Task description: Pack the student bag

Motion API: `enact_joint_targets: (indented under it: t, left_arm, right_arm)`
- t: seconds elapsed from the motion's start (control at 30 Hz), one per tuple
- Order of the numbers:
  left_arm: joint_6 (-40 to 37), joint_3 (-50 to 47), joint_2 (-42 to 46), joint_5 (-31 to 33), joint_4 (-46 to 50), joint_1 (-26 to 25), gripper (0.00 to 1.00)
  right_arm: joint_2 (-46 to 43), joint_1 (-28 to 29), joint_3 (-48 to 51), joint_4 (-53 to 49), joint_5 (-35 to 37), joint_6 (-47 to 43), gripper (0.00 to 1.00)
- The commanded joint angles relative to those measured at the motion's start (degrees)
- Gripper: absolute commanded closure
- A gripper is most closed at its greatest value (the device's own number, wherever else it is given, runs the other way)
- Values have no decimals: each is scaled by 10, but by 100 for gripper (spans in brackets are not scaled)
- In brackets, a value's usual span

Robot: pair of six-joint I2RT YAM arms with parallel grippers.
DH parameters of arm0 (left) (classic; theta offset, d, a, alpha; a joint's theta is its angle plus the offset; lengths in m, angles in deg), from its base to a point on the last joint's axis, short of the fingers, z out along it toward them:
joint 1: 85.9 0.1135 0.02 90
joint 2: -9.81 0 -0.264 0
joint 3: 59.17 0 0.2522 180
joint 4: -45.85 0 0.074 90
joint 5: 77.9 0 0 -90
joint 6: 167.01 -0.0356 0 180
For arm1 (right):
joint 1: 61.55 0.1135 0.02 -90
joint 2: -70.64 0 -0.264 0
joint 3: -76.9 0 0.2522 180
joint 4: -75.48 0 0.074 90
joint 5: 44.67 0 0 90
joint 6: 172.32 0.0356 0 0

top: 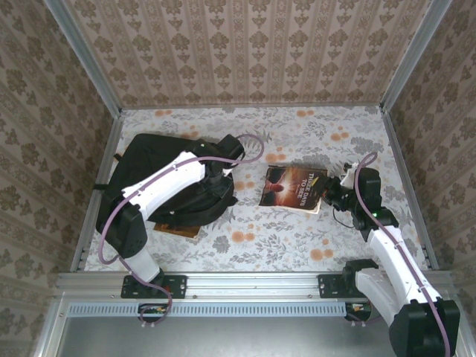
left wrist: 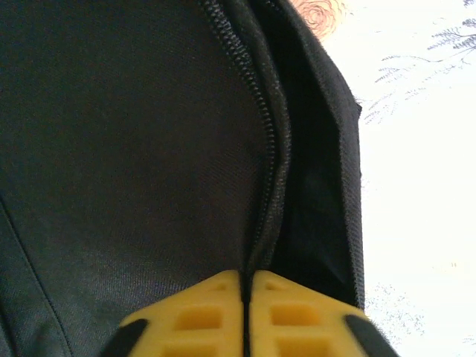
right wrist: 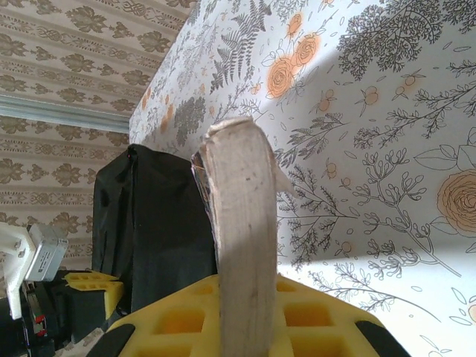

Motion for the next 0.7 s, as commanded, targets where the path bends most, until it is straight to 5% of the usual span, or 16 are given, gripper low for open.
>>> enact_joint_targets:
  t: [0.0, 0.3, 0.67]
  left_arm:
    - [-1, 2, 17, -37, 2, -2, 100]
    - [7, 49, 91, -101, 17, 32, 100]
    - [7, 103, 147, -184, 41, 87, 100]
  right_arm:
    - [-11, -4, 0, 31, -22, 14, 100]
    - [-7, 6, -14, 56, -49, 24, 100]
    - [51, 94, -110, 121, -74, 98, 100]
